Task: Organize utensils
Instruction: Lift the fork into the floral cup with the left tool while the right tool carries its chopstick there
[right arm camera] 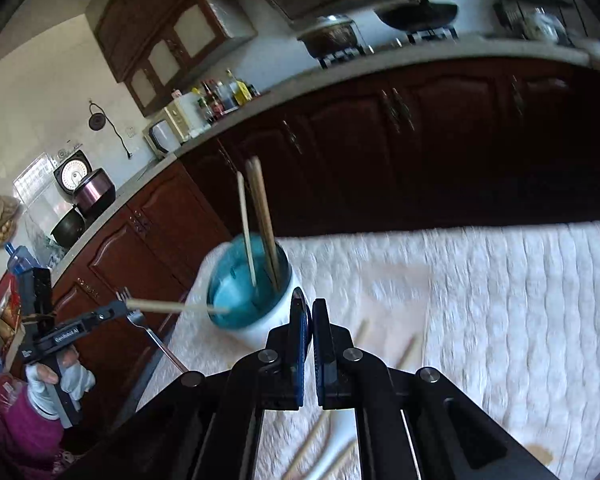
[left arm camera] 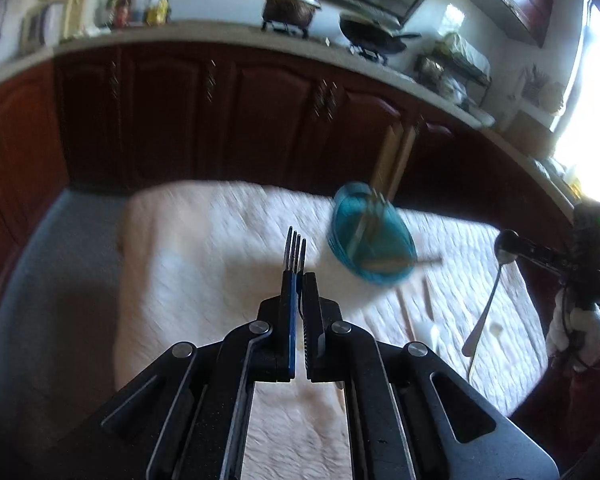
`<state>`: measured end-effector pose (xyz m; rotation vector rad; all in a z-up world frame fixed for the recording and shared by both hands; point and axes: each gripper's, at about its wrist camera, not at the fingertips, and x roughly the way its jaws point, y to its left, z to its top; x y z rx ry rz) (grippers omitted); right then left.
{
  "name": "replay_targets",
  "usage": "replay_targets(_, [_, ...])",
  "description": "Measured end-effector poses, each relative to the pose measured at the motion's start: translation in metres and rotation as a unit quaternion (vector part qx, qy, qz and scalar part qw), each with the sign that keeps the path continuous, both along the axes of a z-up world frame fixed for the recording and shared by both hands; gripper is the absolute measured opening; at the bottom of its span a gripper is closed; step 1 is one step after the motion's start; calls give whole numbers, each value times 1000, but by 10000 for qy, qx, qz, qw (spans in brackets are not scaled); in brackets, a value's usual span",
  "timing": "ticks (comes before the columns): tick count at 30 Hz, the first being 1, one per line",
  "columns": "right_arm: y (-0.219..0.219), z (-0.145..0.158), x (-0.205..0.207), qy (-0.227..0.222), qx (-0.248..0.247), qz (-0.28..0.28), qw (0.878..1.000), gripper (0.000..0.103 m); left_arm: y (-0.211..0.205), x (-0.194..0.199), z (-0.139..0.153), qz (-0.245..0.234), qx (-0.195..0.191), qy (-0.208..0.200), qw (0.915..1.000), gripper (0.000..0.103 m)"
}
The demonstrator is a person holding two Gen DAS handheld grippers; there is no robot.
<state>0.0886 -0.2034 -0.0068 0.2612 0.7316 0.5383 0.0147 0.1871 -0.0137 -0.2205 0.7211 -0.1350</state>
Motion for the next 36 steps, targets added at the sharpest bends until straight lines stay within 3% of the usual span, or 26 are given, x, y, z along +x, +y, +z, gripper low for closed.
replay_targets(11, [30,41,58,-426,-320,-317,9981,3,28,38,74,345,293,-774,9960,1])
replay_targets(18, [60,42,84,-598,-747,-355,9948,3,13,71,101,117,271,-1028,9943,1])
replay_targets(23, [79,34,97,-687,-1075,-390,9911,3,-11,96,96,-38,461,-1024,9937,1])
replay_targets(31, [105,18,99,-946,-1619,-307,9818,3,-54,116,56,-216,968,-843,9915,1])
replay_targets(36, [113,2,94,-861,-1718,-139,9813,3,-73,119,31,-345,1149,-651,9906,1])
